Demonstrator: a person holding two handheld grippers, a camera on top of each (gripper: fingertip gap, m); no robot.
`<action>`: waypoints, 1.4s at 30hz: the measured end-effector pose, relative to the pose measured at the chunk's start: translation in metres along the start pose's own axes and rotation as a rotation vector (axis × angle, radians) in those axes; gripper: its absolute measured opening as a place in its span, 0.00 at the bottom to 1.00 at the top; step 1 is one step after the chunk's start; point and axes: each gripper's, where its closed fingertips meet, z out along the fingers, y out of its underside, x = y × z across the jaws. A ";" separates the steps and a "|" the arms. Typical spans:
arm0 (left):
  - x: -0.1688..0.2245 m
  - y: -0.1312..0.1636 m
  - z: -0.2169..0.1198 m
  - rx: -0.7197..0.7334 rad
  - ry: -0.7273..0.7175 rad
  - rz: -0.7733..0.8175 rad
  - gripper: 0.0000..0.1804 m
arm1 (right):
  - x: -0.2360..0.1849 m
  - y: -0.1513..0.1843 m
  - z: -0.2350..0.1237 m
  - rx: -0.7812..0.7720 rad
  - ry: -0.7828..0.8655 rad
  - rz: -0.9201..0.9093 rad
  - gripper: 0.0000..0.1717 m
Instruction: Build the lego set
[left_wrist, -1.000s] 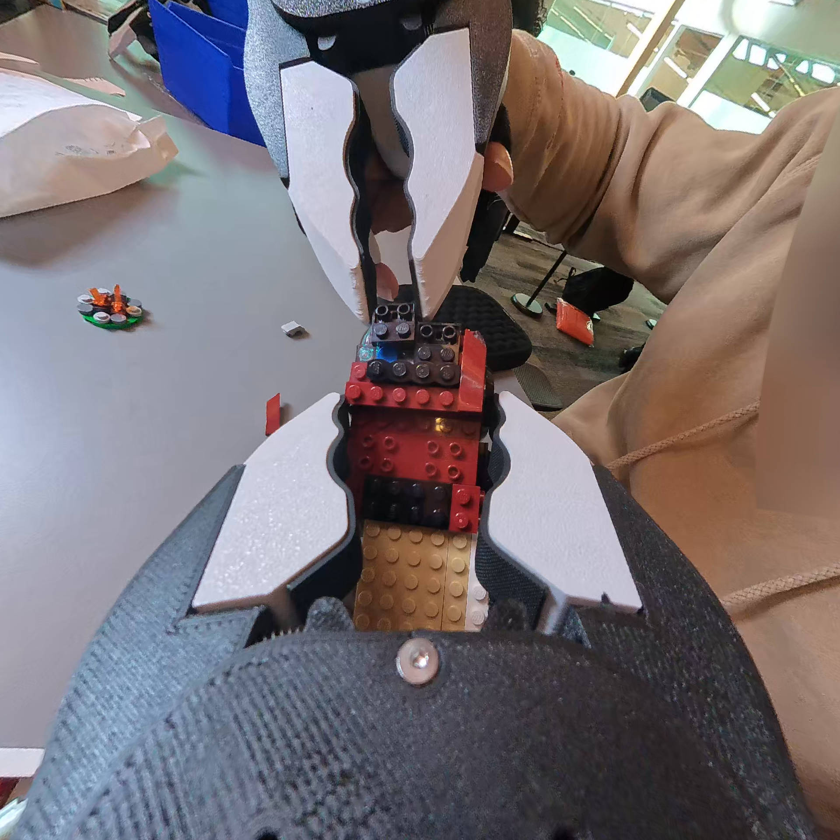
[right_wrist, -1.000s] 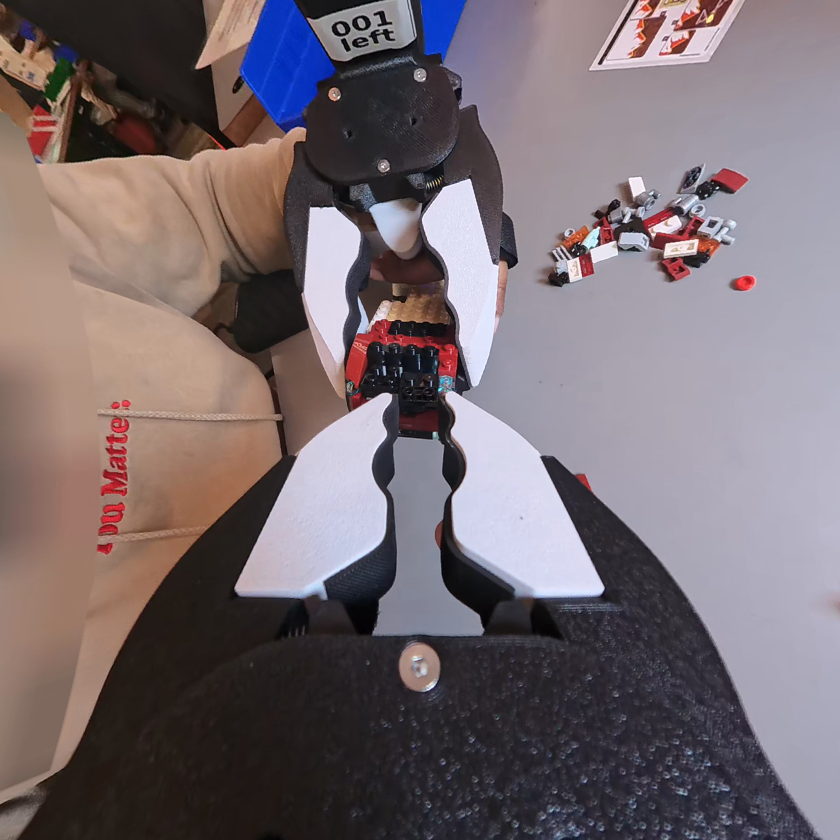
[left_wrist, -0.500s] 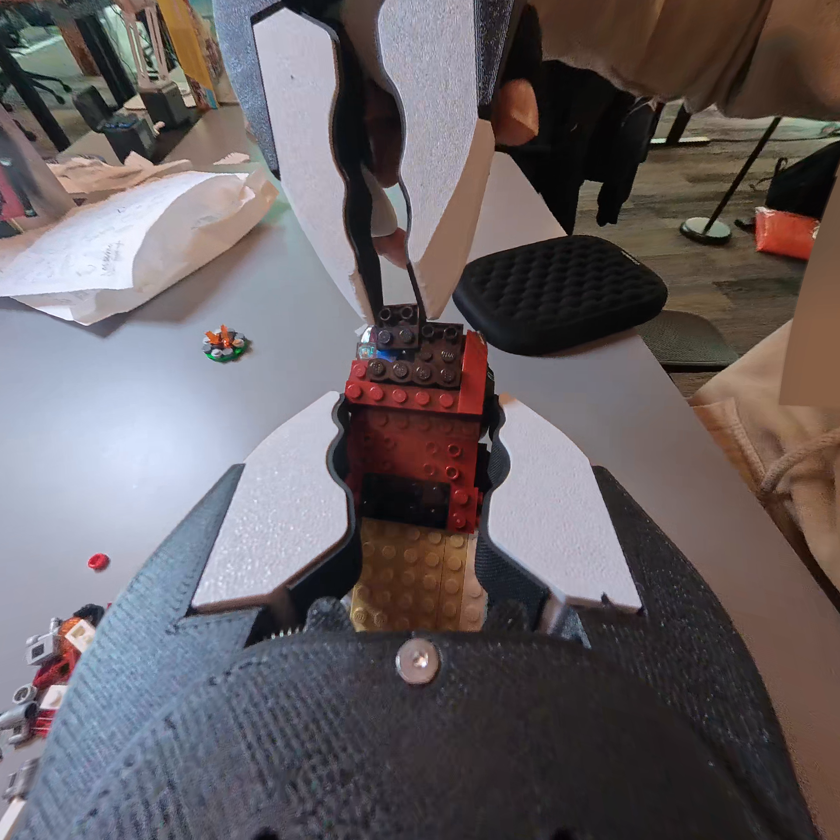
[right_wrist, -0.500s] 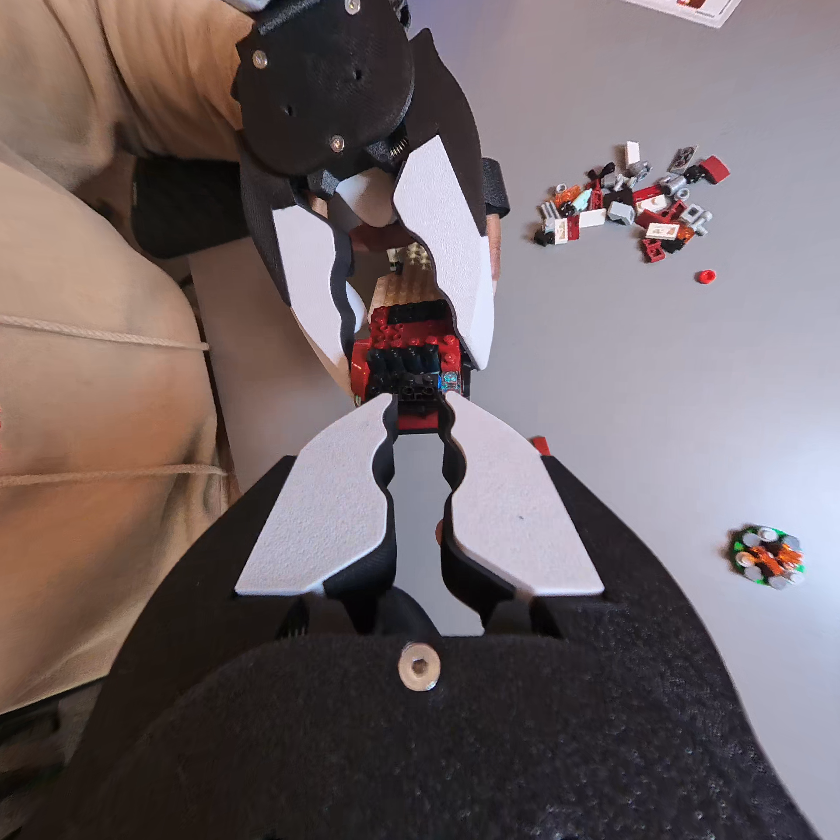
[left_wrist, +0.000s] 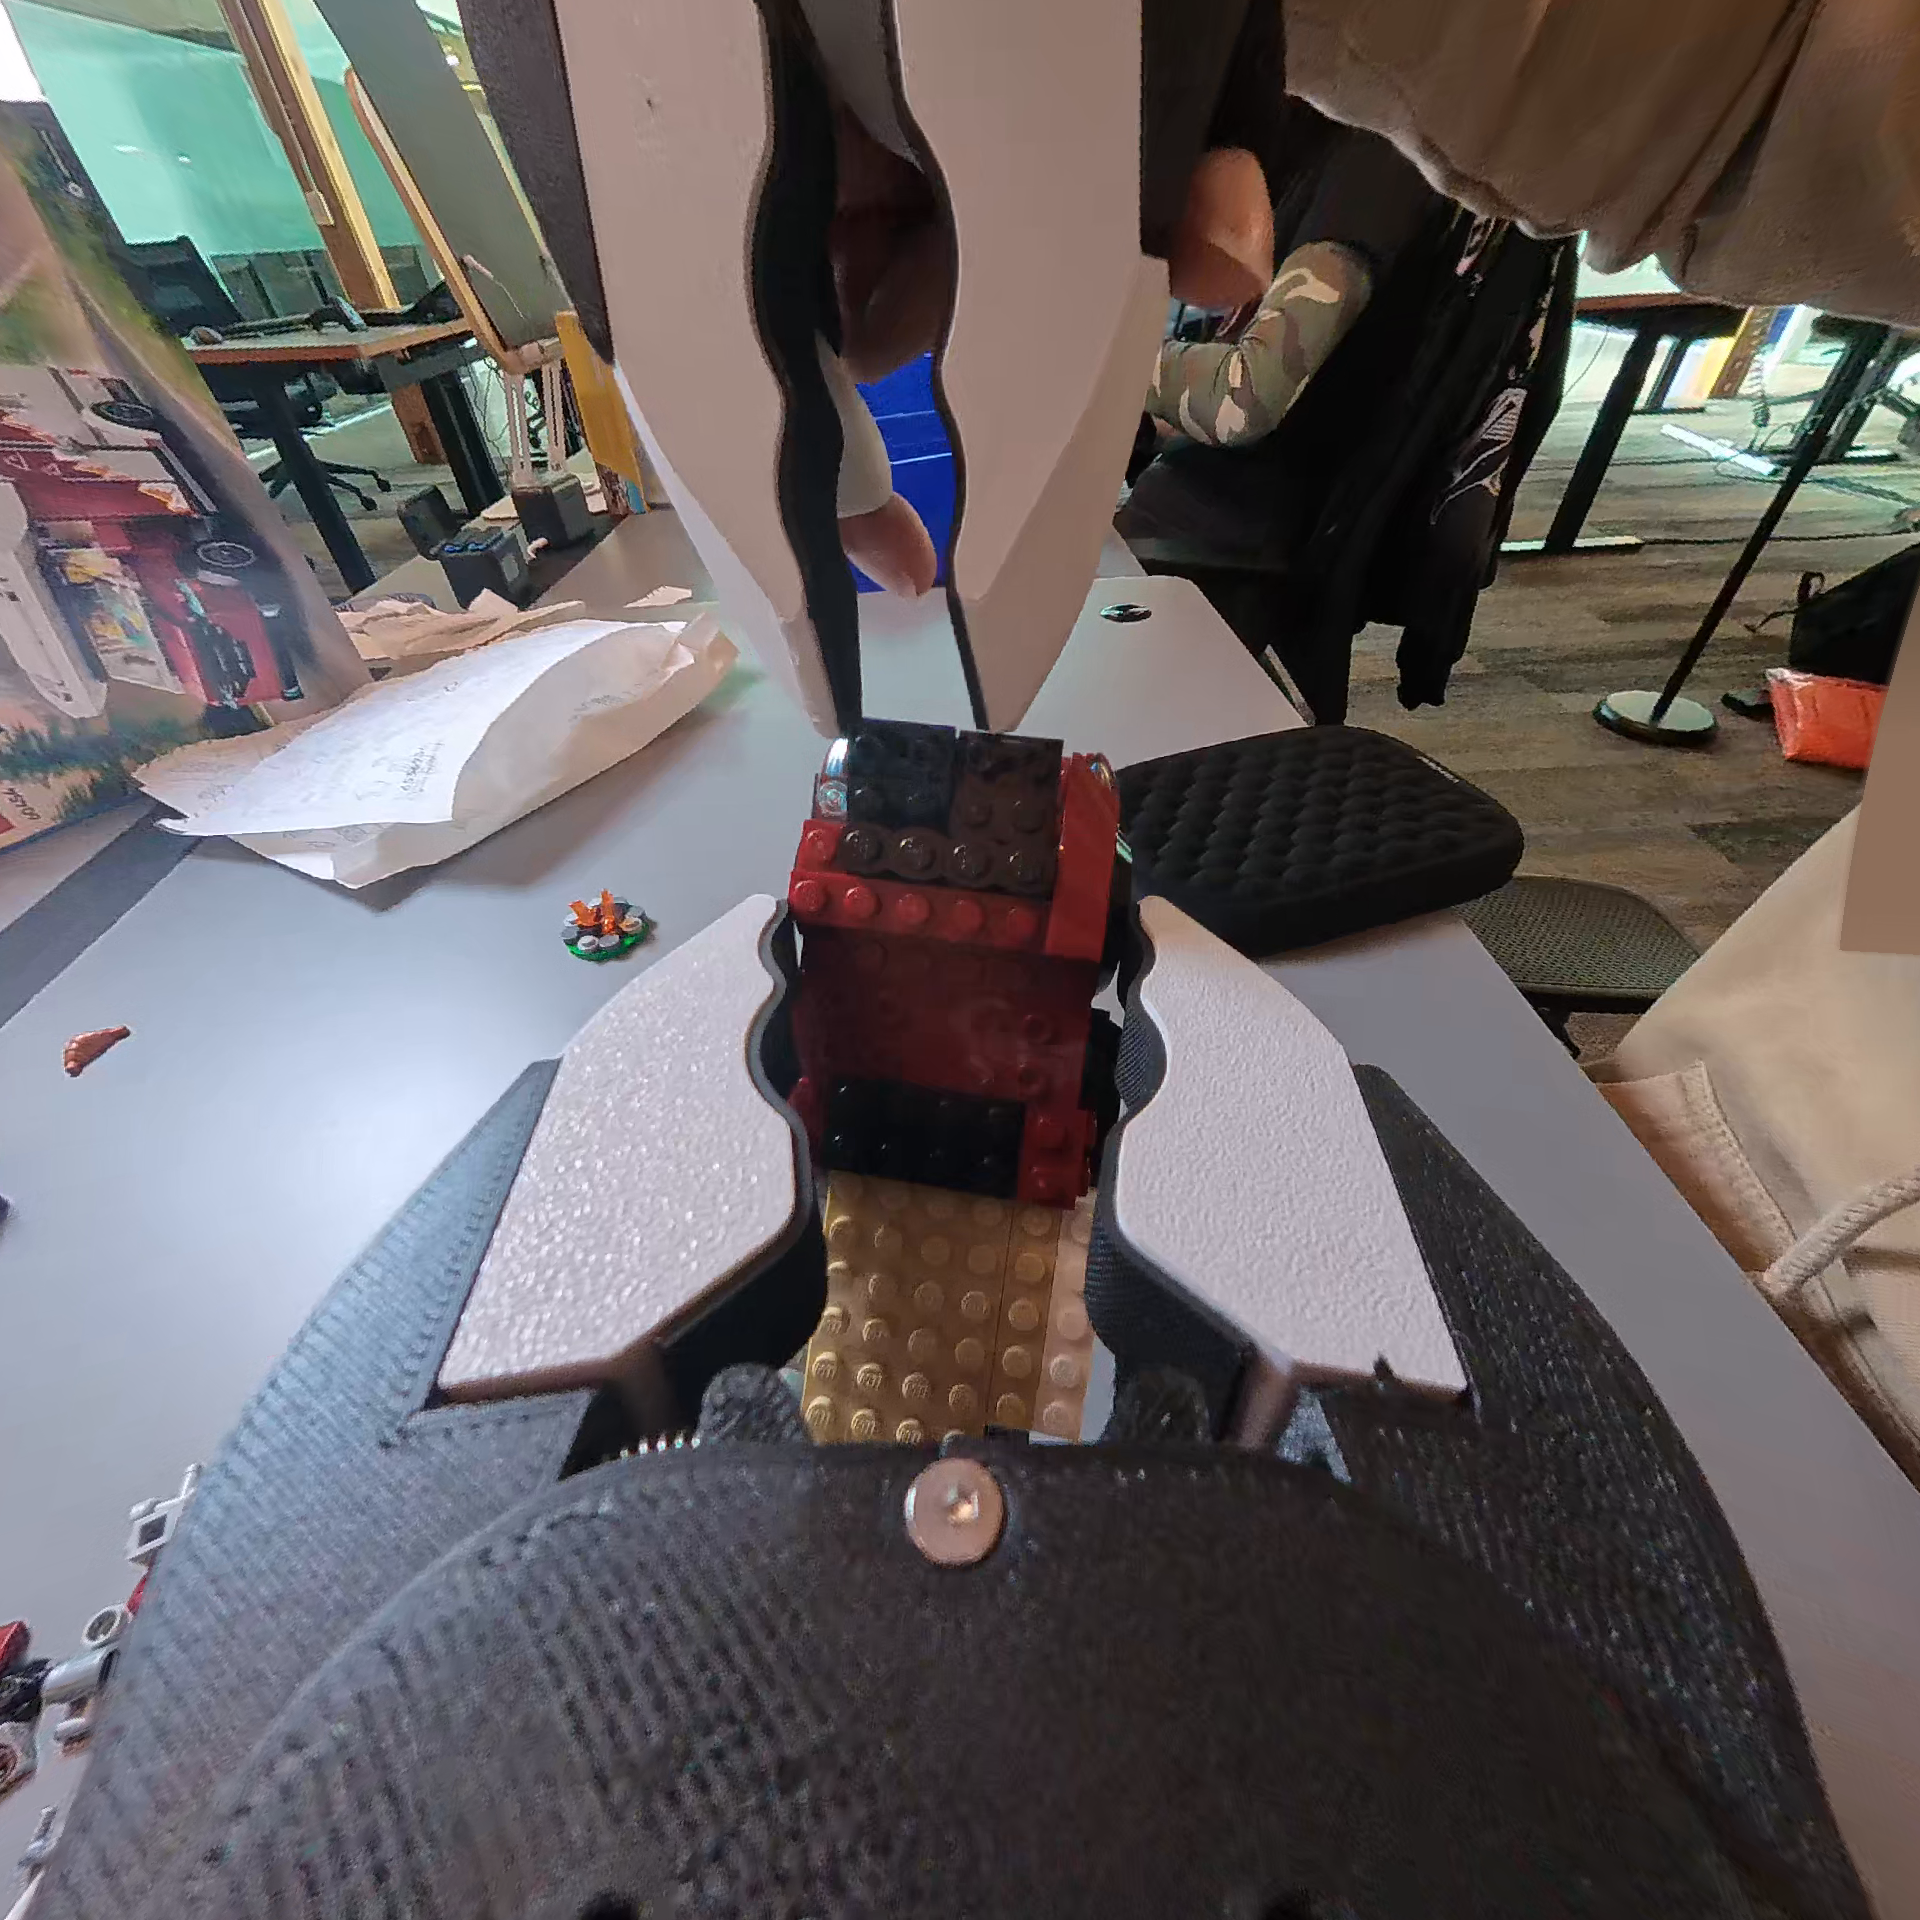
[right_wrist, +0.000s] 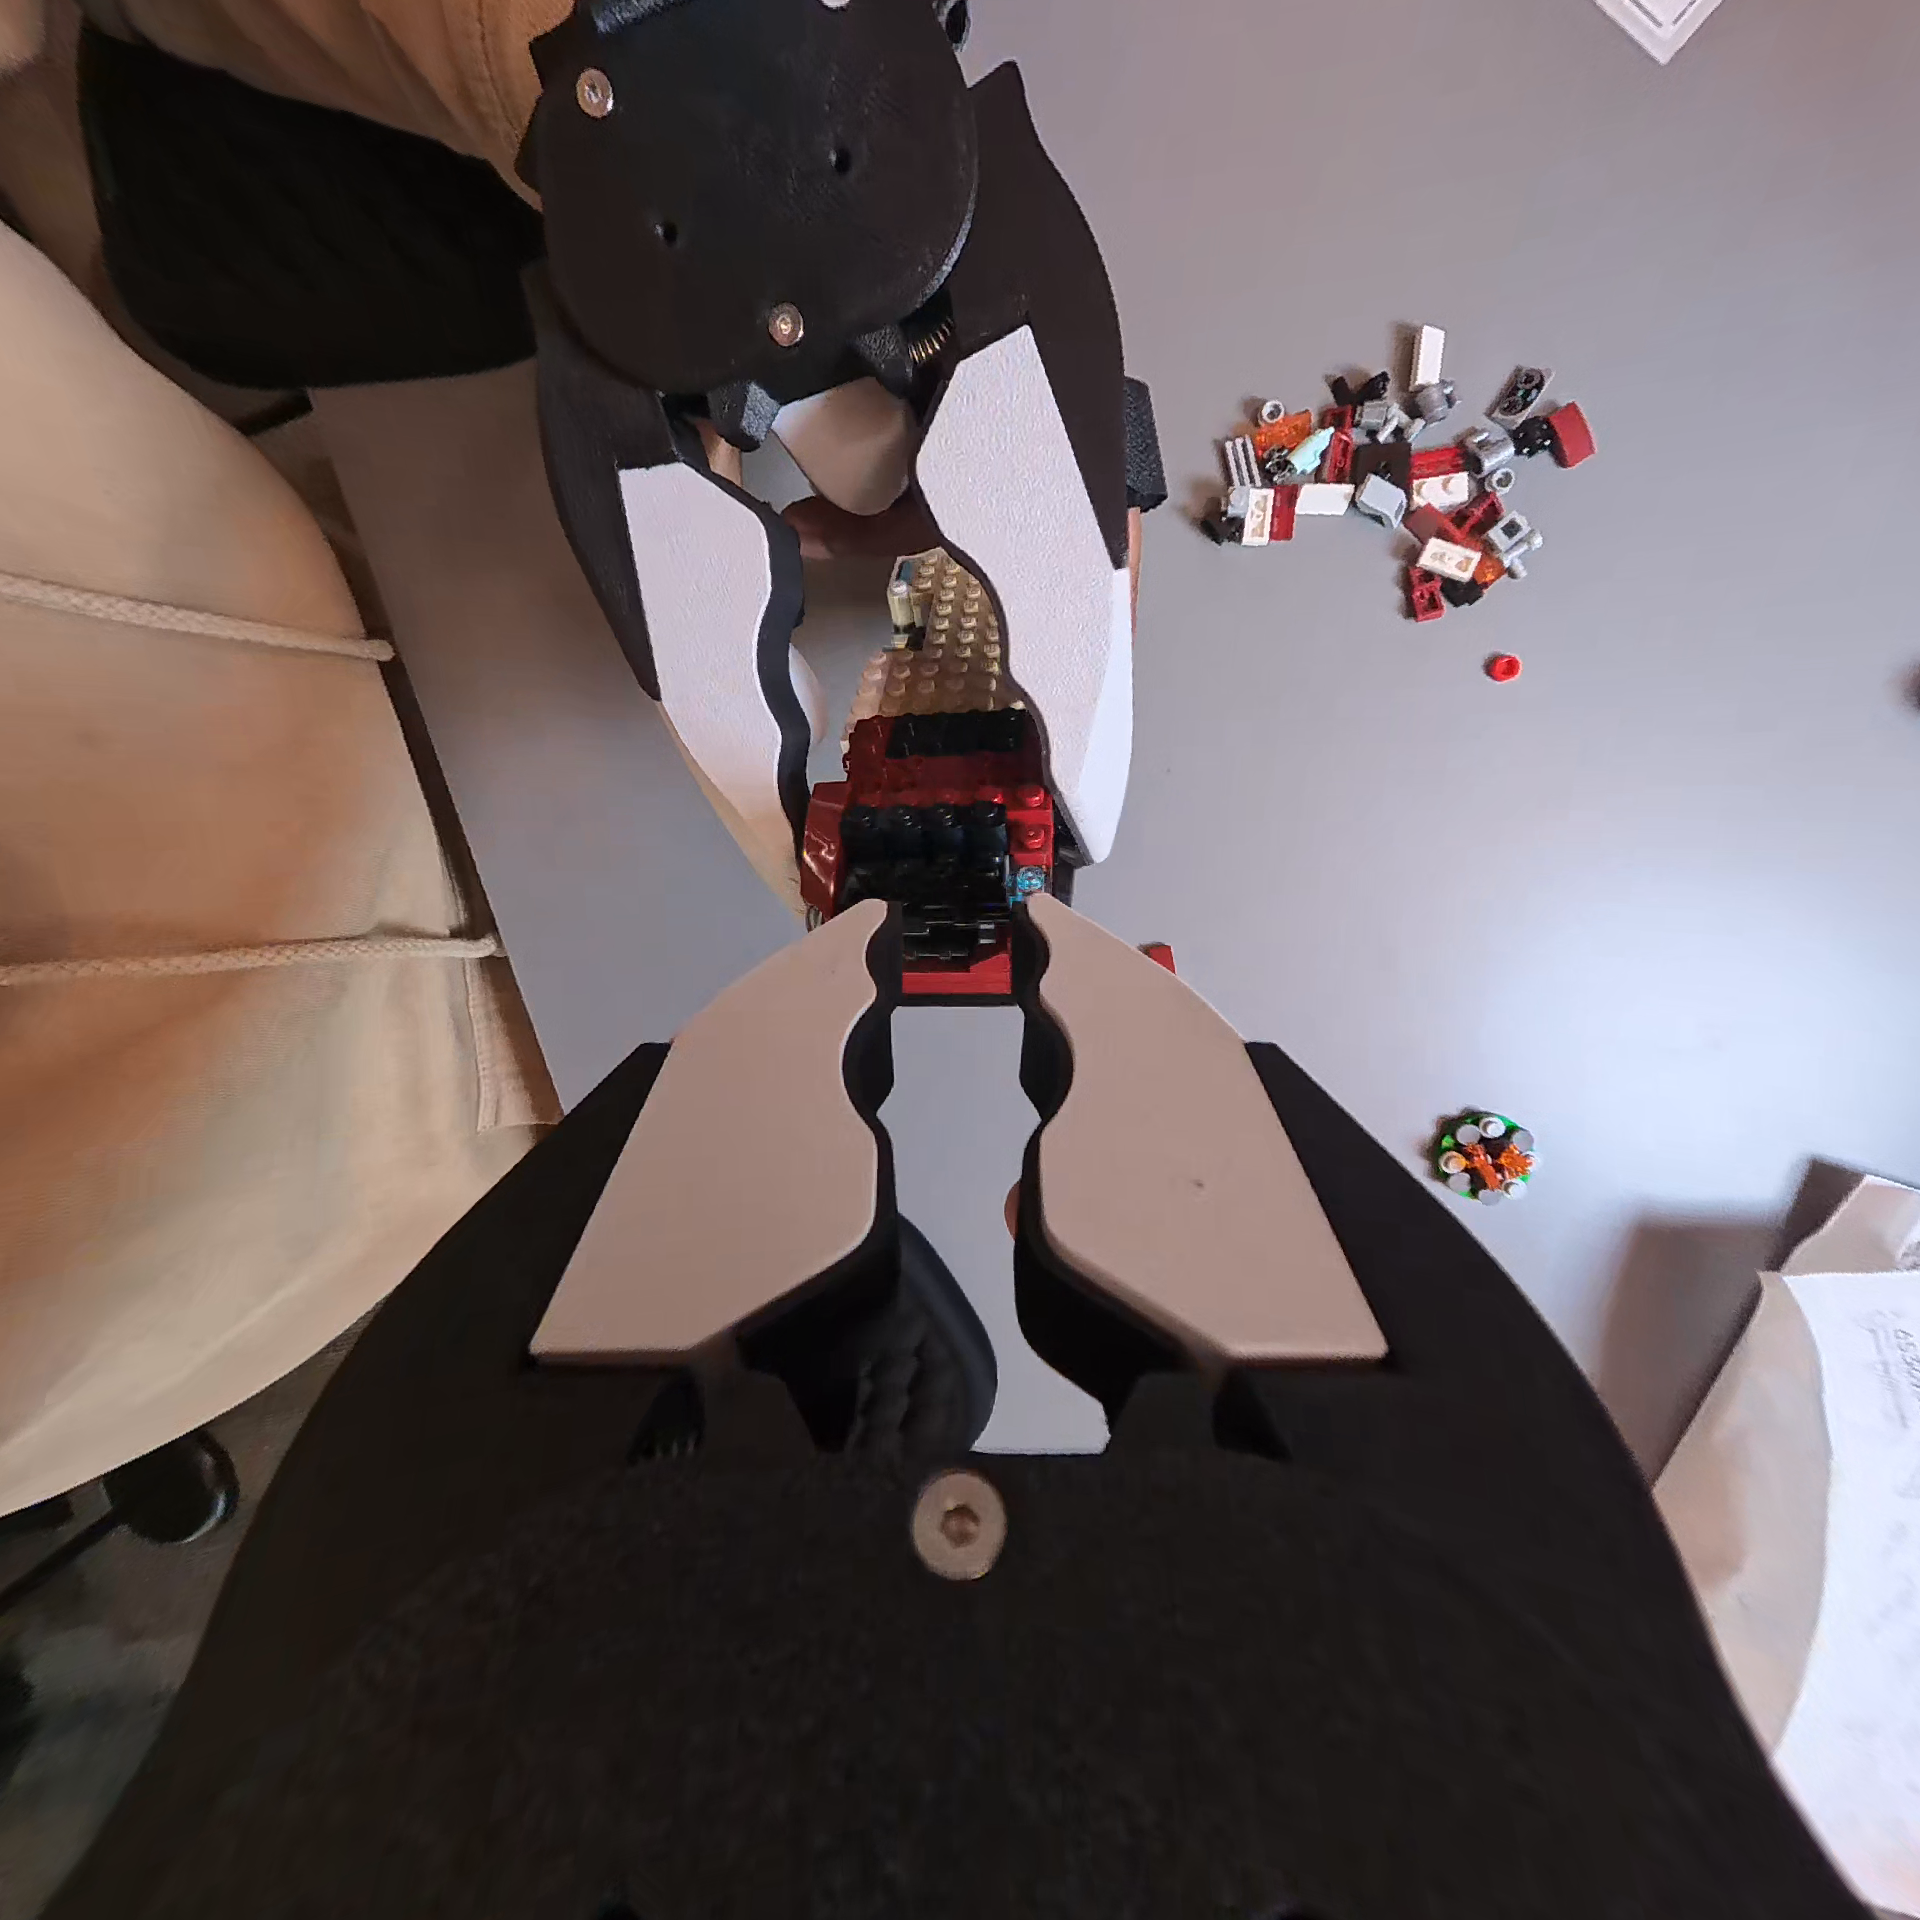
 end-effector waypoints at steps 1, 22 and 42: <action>0.000 -0.001 -0.002 0.006 0.000 0.000 0.33 | 0.000 -0.002 -0.001 -0.002 0.004 -0.001 0.11; 0.008 -0.008 -0.010 0.068 0.112 -0.065 0.33 | -0.002 -0.020 -0.008 0.179 0.025 -0.174 0.05; 0.051 -0.018 -0.051 0.186 0.635 -0.209 0.33 | -0.037 -0.041 -0.004 0.260 -0.312 -0.436 0.07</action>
